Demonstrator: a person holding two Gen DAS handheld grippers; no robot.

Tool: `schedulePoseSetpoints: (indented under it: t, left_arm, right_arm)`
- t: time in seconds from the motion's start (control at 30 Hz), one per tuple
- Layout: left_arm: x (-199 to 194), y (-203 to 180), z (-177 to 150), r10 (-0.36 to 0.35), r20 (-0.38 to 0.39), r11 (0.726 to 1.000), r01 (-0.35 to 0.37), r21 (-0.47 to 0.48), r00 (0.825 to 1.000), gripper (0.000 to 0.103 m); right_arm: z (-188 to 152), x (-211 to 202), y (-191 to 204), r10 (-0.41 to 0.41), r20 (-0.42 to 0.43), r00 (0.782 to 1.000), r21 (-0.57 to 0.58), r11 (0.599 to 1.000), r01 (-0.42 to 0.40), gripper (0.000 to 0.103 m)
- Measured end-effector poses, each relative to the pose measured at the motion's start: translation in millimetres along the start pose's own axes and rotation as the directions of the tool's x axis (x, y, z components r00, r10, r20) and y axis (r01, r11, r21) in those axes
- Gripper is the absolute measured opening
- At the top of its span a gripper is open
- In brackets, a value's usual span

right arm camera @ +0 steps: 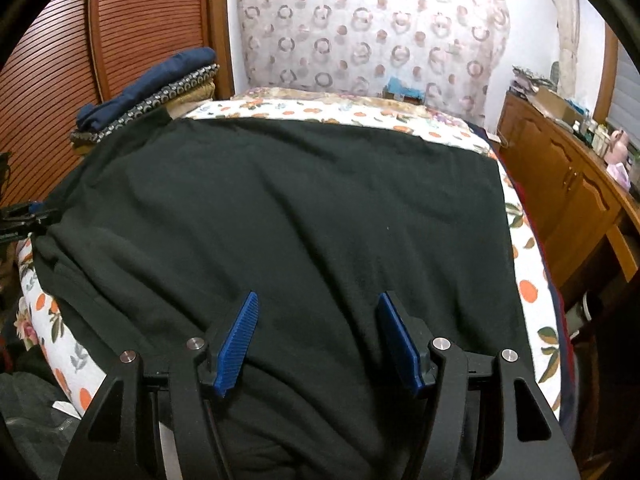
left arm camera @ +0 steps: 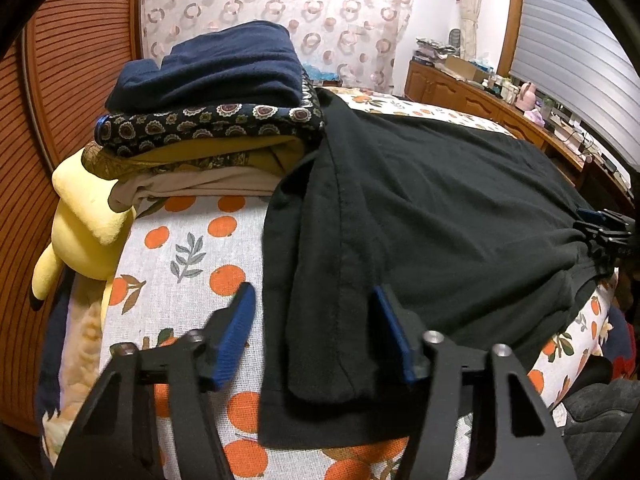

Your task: Fold small clothes

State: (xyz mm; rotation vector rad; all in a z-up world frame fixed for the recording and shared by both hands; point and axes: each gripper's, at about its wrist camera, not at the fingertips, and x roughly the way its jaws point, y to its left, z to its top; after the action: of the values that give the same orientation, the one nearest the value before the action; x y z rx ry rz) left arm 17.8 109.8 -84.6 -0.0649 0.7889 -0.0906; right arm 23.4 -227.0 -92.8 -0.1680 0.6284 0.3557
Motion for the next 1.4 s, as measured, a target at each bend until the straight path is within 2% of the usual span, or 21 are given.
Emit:
schedulePoseSetpoints:
  t: [0.03,0.07,0.13,0.2,0.27,0.4,0.5,0.67,1.0,1.23,1.27,1.33,1.37,1.4]
  left_arm:
    - [0,0,0,-0.010,0.000,1.000,0.010,0.004,1.000,0.040]
    - [-1,-1,0,-0.023,-0.001,1.000,0.023,0.006,1.000,0.034]
    - [0,-2,1,-0.069,-0.007,0.998,0.069,0.003,0.998,0.013]
    - [1,-3,5,-0.125,-0.003,0.992,0.125,-0.019,0.992,0.011]
    - [-3,-8,14,-0.191,0.038,0.981,0.192,-0.025,0.981,0.011]
    - [-13,-37,45,-0.245,0.104,0.969,0.243,0.038,0.964,0.011]
    - [-18,-62,69,-0.290,0.130,0.956,0.281,0.084,0.948,0.011]
    - [-16,-106,103,-0.380,0.144,0.920,0.358,0.158,0.914,0.011]
    - [-15,-189,159,-0.552,0.121,0.815,0.503,0.287,0.825,0.011]
    - [-26,-248,175,-0.648,0.063,0.726,0.592,0.350,0.759,0.011]
    - [-28,-252,172,-0.651,0.062,0.723,0.593,0.355,0.757,0.011]
    - [-23,-262,167,-0.625,0.037,0.735,0.572,0.365,0.779,0.013]
    - [-19,-262,164,-0.619,0.013,0.734,0.572,0.367,0.785,0.016]
    - [-13,-263,161,-0.610,-0.020,0.732,0.572,0.370,0.792,0.028]
  right_arm:
    - [0,-1,-1,-0.006,0.005,1.000,-0.002,1.000,0.006,0.072]
    - [0,-1,-1,-0.009,0.002,1.000,-0.002,1.000,0.009,0.073]
    - [1,-2,1,-0.014,0.008,1.000,-0.007,1.000,0.014,0.076]
    - [1,-1,3,-0.023,0.013,1.000,-0.014,1.000,0.023,0.076]
    - [2,-1,8,-0.026,0.012,1.000,-0.012,1.000,0.026,0.077]
    - [2,-6,1,-0.001,0.005,1.000,0.032,0.999,0.001,0.077]
    - [1,-18,-5,0.010,0.020,1.000,0.055,0.998,-0.011,0.076]
    - [-7,-40,-14,-0.018,0.059,0.998,0.077,0.997,0.013,0.076]
    - [-31,-72,-29,-0.061,0.126,0.990,0.165,0.986,0.040,0.076]
    - [-41,-88,-30,-0.087,0.154,0.984,0.194,0.979,0.056,0.076]
    - [-41,-90,-29,-0.087,0.159,0.983,0.199,0.978,0.055,0.076]
    - [-43,-92,-26,-0.083,0.168,0.982,0.207,0.977,0.047,0.076]
    - [-44,-93,-26,-0.084,0.169,0.982,0.207,0.977,0.049,0.076]
    - [-45,-93,-23,-0.089,0.168,0.982,0.204,0.978,0.053,0.076]
